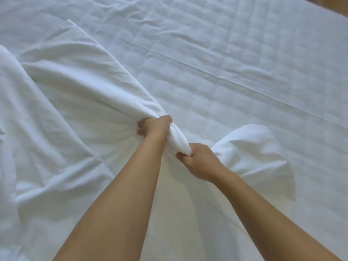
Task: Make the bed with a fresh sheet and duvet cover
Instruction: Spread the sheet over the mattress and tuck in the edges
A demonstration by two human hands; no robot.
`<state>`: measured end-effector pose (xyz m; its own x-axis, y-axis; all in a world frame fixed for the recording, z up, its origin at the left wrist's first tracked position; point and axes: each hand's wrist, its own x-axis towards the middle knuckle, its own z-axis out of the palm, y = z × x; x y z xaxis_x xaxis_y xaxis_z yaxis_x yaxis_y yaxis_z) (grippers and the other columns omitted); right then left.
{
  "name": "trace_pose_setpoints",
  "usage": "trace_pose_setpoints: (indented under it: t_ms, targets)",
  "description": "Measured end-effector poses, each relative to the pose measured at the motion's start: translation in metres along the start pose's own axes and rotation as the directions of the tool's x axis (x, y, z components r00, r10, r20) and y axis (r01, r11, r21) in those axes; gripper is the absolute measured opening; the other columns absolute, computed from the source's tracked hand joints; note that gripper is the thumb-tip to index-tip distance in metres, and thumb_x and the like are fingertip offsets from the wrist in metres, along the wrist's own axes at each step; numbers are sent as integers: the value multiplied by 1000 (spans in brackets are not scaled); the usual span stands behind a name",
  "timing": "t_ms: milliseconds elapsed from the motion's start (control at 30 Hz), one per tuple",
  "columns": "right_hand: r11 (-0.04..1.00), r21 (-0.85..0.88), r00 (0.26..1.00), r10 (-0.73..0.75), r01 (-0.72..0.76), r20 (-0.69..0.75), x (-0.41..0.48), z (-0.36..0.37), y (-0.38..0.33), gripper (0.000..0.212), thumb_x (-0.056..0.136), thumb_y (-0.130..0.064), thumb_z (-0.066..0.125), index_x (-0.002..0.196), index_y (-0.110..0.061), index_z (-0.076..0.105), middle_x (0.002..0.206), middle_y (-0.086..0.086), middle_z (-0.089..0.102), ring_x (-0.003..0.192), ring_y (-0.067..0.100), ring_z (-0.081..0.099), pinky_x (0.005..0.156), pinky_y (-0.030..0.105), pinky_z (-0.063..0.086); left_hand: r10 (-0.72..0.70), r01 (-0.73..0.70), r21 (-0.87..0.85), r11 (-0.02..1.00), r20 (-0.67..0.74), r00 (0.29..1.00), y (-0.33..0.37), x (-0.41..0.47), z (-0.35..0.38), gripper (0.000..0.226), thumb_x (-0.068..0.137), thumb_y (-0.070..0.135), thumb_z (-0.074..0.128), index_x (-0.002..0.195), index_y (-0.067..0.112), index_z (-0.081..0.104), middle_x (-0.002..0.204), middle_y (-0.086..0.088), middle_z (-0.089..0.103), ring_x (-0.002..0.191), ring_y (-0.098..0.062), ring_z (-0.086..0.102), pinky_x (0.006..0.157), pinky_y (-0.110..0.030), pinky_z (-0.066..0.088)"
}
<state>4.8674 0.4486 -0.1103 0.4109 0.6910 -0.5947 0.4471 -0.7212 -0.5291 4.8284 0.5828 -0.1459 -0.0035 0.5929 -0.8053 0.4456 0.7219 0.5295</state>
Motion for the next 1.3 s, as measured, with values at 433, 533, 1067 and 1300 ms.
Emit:
trace_pose_setpoints:
  t_ms: [433, 533, 1067, 1300]
  targets:
    - [873, 486, 923, 207, -24, -325, -129, -129, 123, 25, 87, -22, 54, 64, -12, 53, 56, -1, 51, 55, 18, 47, 55, 29, 34, 514, -535, 36, 844, 228, 827, -6, -164, 183, 27, 84, -1, 48, 109, -5, 58, 110, -19, 63, 106, -34, 60, 85, -35, 50]
    - [805, 591, 802, 390, -58, -453, -174, -181, 208, 21, 88, -22, 53, 77, -6, 61, 71, 9, 64, 68, 27, 59, 60, 33, 40, 470, -690, 234, 685, 582, 664, -23, -253, 289, 25, 89, 0, 46, 110, -4, 59, 109, -18, 63, 99, -33, 60, 56, -24, 38]
    - [658, 735, 779, 544, -165, -312, -233, -118, 459, 76, 59, -37, 80, 126, -30, 47, 126, -3, 55, 115, 14, 56, 91, 30, 49, 61, -791, 461, -402, 876, 479, -247, -267, 297, 99, 82, 54, 56, 150, 25, -10, 157, -5, -7, 145, -26, -4, 116, -45, 4]
    - [880, 433, 732, 425, -196, -532, -203, -189, 400, 26, 95, -32, 49, 109, -10, 53, 94, 6, 60, 84, 27, 55, 71, 34, 43, 375, -813, 579, -58, 768, 520, -190, -269, 315, 18, 92, 6, 34, 78, 8, 44, 78, -8, 53, 75, -26, 47, 61, -33, 31]
